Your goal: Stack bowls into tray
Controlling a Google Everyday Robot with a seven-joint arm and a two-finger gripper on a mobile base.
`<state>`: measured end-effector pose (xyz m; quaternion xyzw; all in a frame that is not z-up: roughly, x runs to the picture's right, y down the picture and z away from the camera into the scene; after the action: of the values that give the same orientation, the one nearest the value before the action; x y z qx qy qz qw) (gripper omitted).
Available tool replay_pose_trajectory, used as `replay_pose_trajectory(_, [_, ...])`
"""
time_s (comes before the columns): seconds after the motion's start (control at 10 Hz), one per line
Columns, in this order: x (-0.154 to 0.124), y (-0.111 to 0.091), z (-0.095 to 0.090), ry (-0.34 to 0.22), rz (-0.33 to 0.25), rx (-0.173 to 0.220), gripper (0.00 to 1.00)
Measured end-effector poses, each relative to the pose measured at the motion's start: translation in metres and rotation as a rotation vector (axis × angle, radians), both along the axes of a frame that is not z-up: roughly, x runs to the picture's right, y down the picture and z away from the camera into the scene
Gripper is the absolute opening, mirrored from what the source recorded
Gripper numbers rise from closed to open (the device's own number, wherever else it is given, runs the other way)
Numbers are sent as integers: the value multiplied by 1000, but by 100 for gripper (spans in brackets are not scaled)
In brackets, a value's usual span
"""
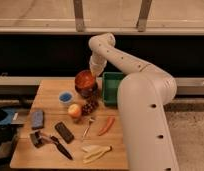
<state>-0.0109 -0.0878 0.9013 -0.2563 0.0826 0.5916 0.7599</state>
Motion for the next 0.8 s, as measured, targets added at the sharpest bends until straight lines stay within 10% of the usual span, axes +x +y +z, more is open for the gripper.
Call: replay_pose_trajectory(0.8, [-6, 33, 6, -29, 24, -67, 71])
